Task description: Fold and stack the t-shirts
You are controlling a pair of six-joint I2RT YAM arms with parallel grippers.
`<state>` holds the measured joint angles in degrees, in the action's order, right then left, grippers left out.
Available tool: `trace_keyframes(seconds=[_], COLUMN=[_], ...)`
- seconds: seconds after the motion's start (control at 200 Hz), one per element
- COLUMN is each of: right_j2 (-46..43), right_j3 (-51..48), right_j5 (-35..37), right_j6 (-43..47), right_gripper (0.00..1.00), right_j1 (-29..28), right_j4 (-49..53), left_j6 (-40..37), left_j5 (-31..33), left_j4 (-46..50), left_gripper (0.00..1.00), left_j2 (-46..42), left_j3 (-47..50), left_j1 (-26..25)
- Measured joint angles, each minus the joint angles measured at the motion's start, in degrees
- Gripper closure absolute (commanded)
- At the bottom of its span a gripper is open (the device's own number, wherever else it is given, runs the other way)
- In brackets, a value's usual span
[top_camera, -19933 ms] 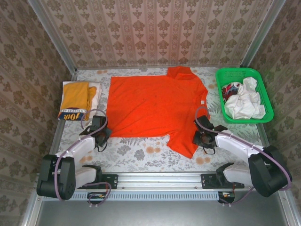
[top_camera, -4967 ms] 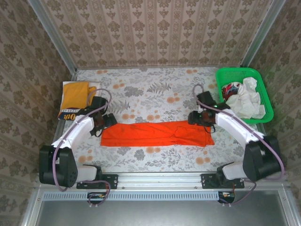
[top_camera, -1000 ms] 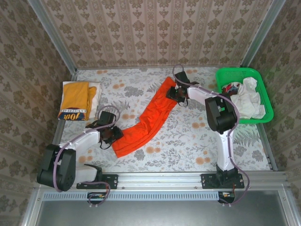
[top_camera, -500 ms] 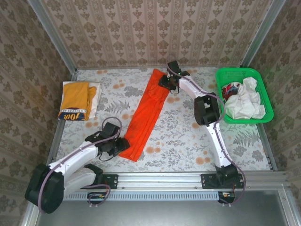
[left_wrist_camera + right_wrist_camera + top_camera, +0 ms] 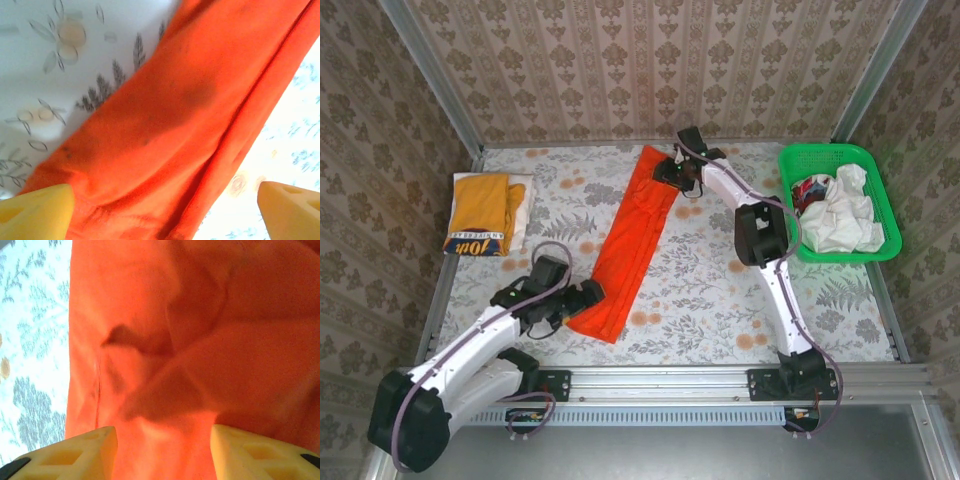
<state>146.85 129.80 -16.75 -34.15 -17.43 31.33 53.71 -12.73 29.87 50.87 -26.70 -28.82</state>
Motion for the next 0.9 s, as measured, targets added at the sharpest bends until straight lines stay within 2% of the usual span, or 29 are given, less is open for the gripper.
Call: trace_keyframes(seconds=[0.225,0.36,0.675,0.77,0.9], right_j2=[-18.34,-24.68,-25.66,-26.97,-29.62], right_j3=[-24.87,-35.32,-48.26,-50.93,-55.91], right_j5=[-0.22,-0.90,-3.61,-3.91,-4.15], right_j6=[4.35,5.35,2.32,0.76,-0.37], right_gripper=[0.47,0.47,0.49,0.51,0.53], right_j1=[-1.27,-4.85,-20.26,-21.22,-19.12], right_j4=[-9.09,-13.22,-19.06,-21.42,-23.93], left_j6=[-8.76,-13.55,-18.88,-19.10,-19.26], left_j5=[0.96,0.96,0.74,0.48,-0.17], left_j4=[0.33,-0.04,-0.96,-1.77,-2.89], left_gripper=[0.00,0.00,0.00,0.00,0.00], left_j2=[0.92,4.11,9.81,10.84,12.72], left_j3=[-4.48,-7.76,-9.77,-9.77,-9.79], left_j1=[10.67,15.41,18.86,19.12,19.15])
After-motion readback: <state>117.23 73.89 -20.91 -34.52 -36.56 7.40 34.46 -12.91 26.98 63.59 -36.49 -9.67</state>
